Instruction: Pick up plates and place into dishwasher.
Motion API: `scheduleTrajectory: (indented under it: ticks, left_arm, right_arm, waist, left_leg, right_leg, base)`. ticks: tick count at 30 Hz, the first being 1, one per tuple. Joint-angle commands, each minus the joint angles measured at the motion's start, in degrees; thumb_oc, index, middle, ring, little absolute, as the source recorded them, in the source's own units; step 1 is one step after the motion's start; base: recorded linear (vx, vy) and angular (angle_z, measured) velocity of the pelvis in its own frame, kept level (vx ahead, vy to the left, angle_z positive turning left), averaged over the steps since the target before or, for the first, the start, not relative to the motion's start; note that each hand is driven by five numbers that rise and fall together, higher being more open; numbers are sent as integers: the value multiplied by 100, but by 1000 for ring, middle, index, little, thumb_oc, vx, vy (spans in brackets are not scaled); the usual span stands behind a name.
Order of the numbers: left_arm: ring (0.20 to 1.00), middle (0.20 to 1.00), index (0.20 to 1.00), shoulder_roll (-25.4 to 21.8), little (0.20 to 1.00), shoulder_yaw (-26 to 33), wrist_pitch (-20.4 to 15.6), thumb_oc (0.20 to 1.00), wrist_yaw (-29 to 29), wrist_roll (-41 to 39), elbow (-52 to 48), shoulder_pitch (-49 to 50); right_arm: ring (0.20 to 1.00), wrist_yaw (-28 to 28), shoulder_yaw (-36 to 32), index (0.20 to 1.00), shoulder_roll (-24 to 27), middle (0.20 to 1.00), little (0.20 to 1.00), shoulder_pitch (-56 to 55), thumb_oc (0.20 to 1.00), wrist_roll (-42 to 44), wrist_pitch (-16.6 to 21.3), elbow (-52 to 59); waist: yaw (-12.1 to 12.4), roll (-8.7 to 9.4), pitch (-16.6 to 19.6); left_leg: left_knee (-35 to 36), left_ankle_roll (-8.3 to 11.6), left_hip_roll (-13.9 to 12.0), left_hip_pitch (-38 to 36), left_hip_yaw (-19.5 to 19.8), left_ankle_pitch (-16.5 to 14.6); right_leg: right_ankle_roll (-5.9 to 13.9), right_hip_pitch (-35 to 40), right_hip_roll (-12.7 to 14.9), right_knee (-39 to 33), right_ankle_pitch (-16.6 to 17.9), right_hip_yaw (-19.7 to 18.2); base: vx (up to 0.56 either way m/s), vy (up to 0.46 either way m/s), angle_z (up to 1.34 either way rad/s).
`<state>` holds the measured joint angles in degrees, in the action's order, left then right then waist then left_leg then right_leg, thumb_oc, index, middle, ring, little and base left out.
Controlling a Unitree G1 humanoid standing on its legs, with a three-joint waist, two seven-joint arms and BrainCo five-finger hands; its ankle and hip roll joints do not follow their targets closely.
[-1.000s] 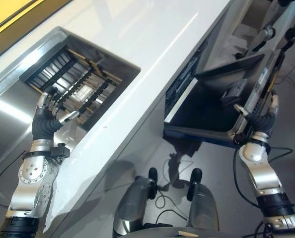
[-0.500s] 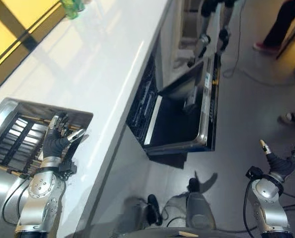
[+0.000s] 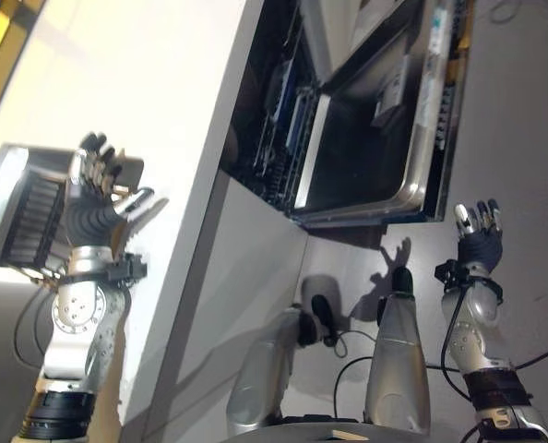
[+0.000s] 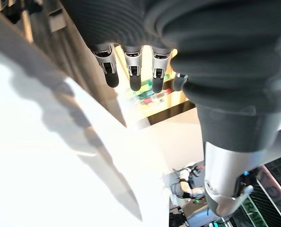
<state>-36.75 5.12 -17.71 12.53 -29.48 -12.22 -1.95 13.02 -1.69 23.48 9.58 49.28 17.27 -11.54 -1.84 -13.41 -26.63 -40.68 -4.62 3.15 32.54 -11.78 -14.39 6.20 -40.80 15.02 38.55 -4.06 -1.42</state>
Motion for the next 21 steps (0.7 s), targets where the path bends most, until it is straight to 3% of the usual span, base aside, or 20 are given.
scheduleTrajectory:
  ticks: [1,7,11,17,21]
  left_arm:
    - [1000,1000,1000,573,1000,-936,294,1000,79,-33,123,216]
    - [1000,1000,1000,482,1000,-940,351,1000,-44,-267,97,77]
    - [1000,1000,1000,434,1000,-948,375,1000,-102,-345,93,50]
    - [1000,1000,1000,417,1000,-795,271,1000,-223,-591,154,173]
    - [1000,1000,1000,382,1000,-661,120,1000,-286,-821,195,286]
  right_arm:
    - [1000,-747,51,1000,289,1000,1000,892,1000,507,-35,310]
    - [1000,-1499,272,1000,638,1000,1000,1782,1000,1152,-873,239]
    - [1000,-1823,522,1000,737,1000,1000,2145,1000,1322,-1045,324]
    - [1000,-2492,890,1000,715,1000,1000,2308,1000,1437,-1360,894]
    - [1000,-2573,1192,1000,576,1000,1000,2360,1000,1253,-1809,1348]
  waist:
    - [157,-87,-316]
    - [346,-241,-316]
    - [426,-280,-316]
    - [486,-277,-316]
    - [552,-235,-316]
  left_leg:
    - [-884,-80,291,542,197,-498]
    - [-1733,-89,317,1194,224,-717]
    - [-1856,-94,355,1285,250,-732]
    - [-1351,-30,429,918,345,-489]
    - [-620,60,511,442,512,-85]
  right_leg:
    - [-616,-360,-225,1289,-889,349]
    - [-733,-1029,-126,2169,-1271,228]
    - [-764,-1123,-154,2316,-1343,182]
    - [-748,-758,-214,1959,-1229,234]
    - [-692,-235,-293,1342,-1010,309]
  base:
    - [-34,-102,41]
    - [-26,-41,26]
    - [-10,-10,8]
    - [10,42,2]
    - [14,91,-7]
